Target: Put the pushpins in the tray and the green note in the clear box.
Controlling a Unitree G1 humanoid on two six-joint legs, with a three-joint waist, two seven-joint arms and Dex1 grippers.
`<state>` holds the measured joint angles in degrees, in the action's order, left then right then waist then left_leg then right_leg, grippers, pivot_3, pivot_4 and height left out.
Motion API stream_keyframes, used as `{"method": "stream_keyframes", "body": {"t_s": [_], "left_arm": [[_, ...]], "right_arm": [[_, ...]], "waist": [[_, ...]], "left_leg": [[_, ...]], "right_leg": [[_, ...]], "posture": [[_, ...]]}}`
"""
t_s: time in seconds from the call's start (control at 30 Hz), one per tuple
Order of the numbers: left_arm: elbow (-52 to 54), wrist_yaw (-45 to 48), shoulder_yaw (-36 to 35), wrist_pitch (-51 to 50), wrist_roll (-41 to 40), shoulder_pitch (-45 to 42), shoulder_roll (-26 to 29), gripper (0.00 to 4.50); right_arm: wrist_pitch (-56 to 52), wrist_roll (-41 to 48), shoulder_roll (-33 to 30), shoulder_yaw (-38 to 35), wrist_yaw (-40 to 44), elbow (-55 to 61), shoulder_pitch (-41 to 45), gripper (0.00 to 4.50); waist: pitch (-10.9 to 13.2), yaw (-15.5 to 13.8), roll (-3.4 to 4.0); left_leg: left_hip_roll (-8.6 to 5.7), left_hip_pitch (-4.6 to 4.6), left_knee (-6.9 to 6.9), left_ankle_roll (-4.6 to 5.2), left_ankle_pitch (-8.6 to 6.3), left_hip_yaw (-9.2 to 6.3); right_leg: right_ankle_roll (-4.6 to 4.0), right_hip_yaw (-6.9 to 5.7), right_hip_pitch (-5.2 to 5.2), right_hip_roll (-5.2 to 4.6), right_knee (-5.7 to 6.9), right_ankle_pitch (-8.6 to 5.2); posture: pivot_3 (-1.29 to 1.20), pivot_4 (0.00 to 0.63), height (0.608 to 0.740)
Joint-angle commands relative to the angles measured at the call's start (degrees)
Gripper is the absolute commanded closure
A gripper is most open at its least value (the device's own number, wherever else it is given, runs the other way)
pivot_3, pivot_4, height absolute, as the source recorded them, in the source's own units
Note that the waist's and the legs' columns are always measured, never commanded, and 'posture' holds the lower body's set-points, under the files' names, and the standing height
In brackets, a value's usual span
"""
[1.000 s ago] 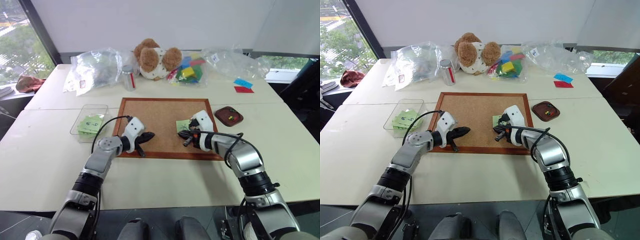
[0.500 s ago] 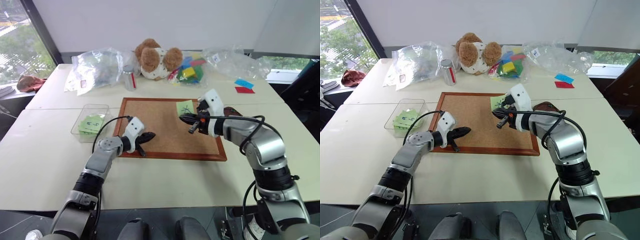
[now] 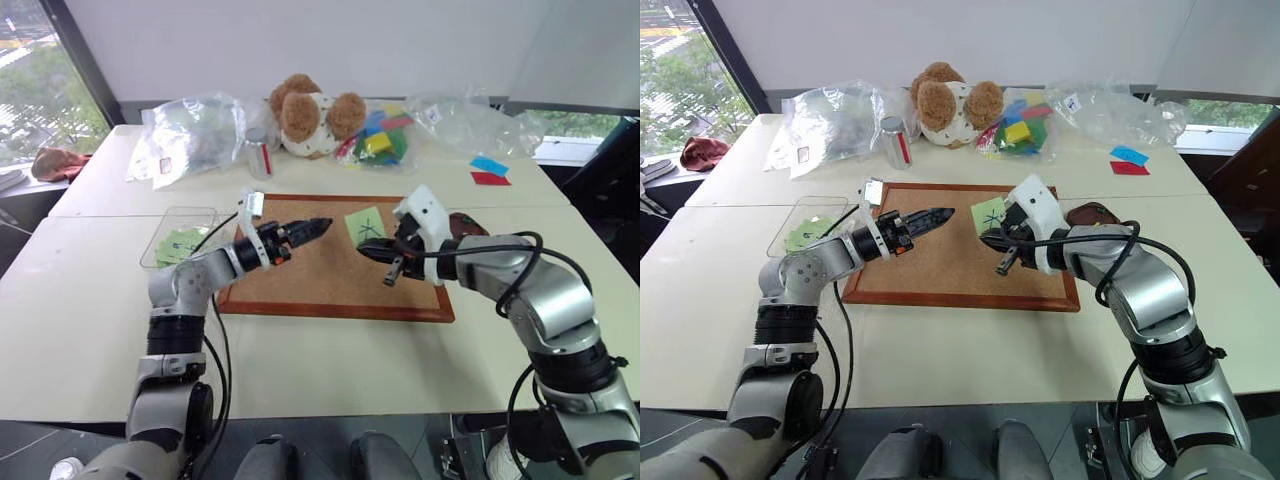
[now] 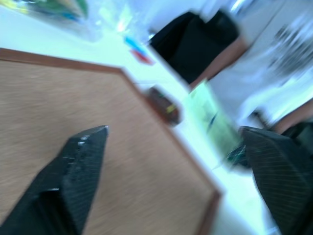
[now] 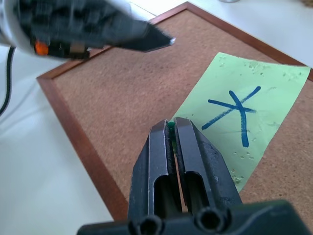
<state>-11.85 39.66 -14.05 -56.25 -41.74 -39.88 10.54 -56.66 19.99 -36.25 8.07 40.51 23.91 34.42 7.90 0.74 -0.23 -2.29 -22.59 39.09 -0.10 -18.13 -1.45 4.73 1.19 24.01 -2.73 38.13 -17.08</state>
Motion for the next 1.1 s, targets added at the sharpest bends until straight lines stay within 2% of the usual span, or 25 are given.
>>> {"method": "stream_keyframes", "body": {"t_s": [0.03, 0.5, 0.6, 0.83, 1.1], "left_arm": [[1.1, -3.0, -2.0, -5.5, -5.4, -1.4, -2.3, 0.11], [-1.1, -17.4, -7.3, -11.3, -13.8, -3.0, -13.0, 0.11], [0.1, -19.4, -7.4, -12.4, -15.3, -1.7, -14.2, 0.93], [1.3, -23.3, -7.6, -13.2, -17.9, 0.2, -15.7, 4.46], [2.3, -25.5, -7.4, -12.4, -19.2, 2.8, -15.4, 4.46]], "right_arm": [[1.7, -0.1, -0.8, 0.8, 0.5, 2.5, 1.4, 4.50], [0.4, 2.0, 0.2, 2.6, 0.4, 5.6, 3.6, 4.50], [0.1, 2.3, 0.2, 2.6, 0.3, 5.9, 3.8, 4.50], [-0.8, 2.8, 0.2, 2.4, 0.2, 6.2, 4.1, 4.50], [-3.6, 4.9, 0.1, 0.0, -0.6, 6.5, 5.3, 4.50]], "waist": [[0.0, 0.0, 0.00], [0.0, -0.1, -0.06], [0.0, -0.1, -0.06], [0.0, -0.1, -0.06], [0.0, -0.1, -0.06]], "left_leg": [[0.00, 0.00, 0.00, -0.05, 0.03, 0.00], [-0.01, 0.00, 0.00, -0.13, 0.07, 0.00], [-0.02, 0.00, 0.00, -0.14, 0.08, 0.00], [-0.02, 0.00, 0.01, -0.16, 0.09, 0.00], [-0.02, 0.00, 0.01, -0.17, 0.09, 0.00]], "right_leg": [[0.00, 0.00, 0.00, 0.00, 0.00, 0.00], [0.00, 0.01, 0.01, 0.00, -0.01, 0.00], [0.00, 0.01, 0.01, 0.00, -0.01, 0.00], [0.00, 0.02, 0.00, 0.00, -0.01, 0.00], [0.00, 0.02, 0.01, 0.00, -0.01, 0.00]], "posture": [[0.00, 0.150, 0.740], [0.00, 0.150, 0.740], [0.00, 0.150, 0.740], [0.00, 0.150, 0.740], [0.00, 0.150, 0.740]]}}
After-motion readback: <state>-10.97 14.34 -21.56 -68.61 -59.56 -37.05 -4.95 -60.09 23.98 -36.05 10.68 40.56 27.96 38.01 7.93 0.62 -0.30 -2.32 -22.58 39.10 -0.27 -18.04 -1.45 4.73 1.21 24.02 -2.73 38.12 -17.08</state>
